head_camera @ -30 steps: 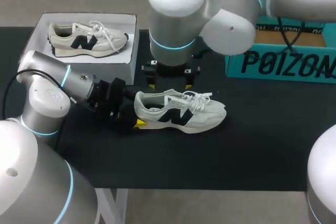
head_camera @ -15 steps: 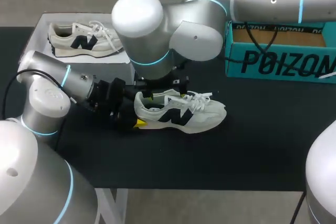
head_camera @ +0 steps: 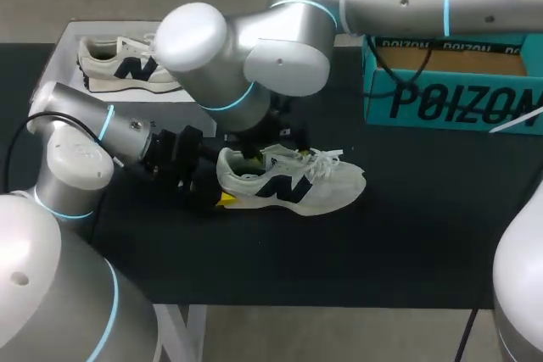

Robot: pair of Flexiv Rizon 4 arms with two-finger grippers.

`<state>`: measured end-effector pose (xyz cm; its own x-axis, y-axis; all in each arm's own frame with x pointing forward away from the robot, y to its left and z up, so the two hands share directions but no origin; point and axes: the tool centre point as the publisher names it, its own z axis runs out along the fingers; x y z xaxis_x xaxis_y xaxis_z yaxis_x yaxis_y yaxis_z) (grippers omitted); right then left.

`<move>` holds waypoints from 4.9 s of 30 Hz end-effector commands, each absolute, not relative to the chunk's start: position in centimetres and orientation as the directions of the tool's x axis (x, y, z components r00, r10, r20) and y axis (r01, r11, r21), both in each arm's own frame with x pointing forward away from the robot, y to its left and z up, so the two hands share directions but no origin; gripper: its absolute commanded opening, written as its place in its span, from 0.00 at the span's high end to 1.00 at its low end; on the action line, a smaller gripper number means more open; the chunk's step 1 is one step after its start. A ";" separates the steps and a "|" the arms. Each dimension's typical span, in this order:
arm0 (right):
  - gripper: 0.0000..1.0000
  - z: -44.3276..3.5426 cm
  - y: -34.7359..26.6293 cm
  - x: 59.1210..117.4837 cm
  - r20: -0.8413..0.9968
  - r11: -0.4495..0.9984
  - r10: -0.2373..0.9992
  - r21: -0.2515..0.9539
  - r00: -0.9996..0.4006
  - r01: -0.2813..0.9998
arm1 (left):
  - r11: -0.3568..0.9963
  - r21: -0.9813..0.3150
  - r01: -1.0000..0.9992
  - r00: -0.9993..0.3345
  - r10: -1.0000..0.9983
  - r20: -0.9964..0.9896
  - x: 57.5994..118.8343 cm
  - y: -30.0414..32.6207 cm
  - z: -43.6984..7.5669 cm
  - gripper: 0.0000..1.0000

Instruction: Take the shoe out of the shoebox, open the shoe tongue, remove and reinsert the insole, then place the shoe into the shoebox

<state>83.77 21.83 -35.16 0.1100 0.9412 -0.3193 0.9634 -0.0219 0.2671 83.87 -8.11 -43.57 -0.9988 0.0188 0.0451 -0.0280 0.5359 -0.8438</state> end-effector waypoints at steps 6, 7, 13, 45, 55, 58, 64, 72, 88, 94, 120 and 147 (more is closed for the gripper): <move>0.00 -36.6 20.6 83.7 -0.370 -0.028 0.921 0.245 0.120 0.969 | 0.536 -0.844 -0.027 -0.999 0.018 0.044 84.0 -8.3 -44.1 1.00; 0.00 -36.6 20.4 83.7 -0.376 -0.028 0.919 0.243 0.121 0.970 | 0.536 -0.844 -0.027 -0.999 0.018 0.044 84.0 -8.3 -44.1 1.00; 0.51 -35.6 19.0 84.1 -0.371 -0.064 0.915 0.253 0.158 0.965 | 0.536 -0.844 -0.027 -0.999 0.018 0.044 84.0 -8.3 -44.1 1.00; 1.00 -31.8 14.3 84.3 -0.245 -0.231 0.926 0.232 0.287 0.945 | 0.536 -0.844 -0.027 -0.999 0.018 0.044 84.0 -8.3 -44.1 1.00; 1.00 -33.9 12.1 84.3 -0.264 -0.286 0.903 0.219 0.338 0.933 | 0.536 -0.844 -0.027 -0.999 0.018 0.044 84.0 -8.3 -44.1 1.00; 1.00 -34.9 11.5 84.0 -0.276 -0.298 0.896 0.210 0.348 0.931 | 0.536 -0.844 -0.027 -0.999 0.018 0.044 84.0 -8.3 -44.1 1.00; 0.73 -36.3 10.7 83.5 -0.286 -0.313 0.889 0.188 0.357 0.931 | 0.536 -0.844 -0.027 -0.999 0.018 0.044 84.0 -8.3 -44.1 1.00; 0.00 -36.6 10.8 83.6 -0.287 -0.326 0.885 0.181 0.367 0.928 | 0.536 -0.844 -0.027 -0.999 0.018 0.044 84.0 -8.3 -44.1 1.00; 0.00 -25.0 13.3 84.9 -0.044 -0.255 0.959 0.292 0.279 0.922 | 0.536 -0.844 -0.027 -0.999 0.018 0.044 84.0 -8.3 -44.1 1.00; 0.00 -21.5 16.9 84.0 -0.018 0.172 0.985 0.284 -0.174 0.943 | 0.536 -0.844 -0.027 -0.999 0.018 0.044 84.0 -8.3 -44.1 1.00; 0.00 -22.0 20.8 81.1 -0.297 0.886 0.447 0.015 -0.844 0.464 | 0.536 -0.844 -0.027 -0.999 0.018 0.044 84.0 -8.3 -44.1 1.00; 1.00 -24.7 22.7 81.1 -0.233 0.941 0.331 0.009 -0.914 0.338 | 0.536 -0.844 -0.027 -0.999 0.018 0.044 84.0 -8.3 -44.1 1.00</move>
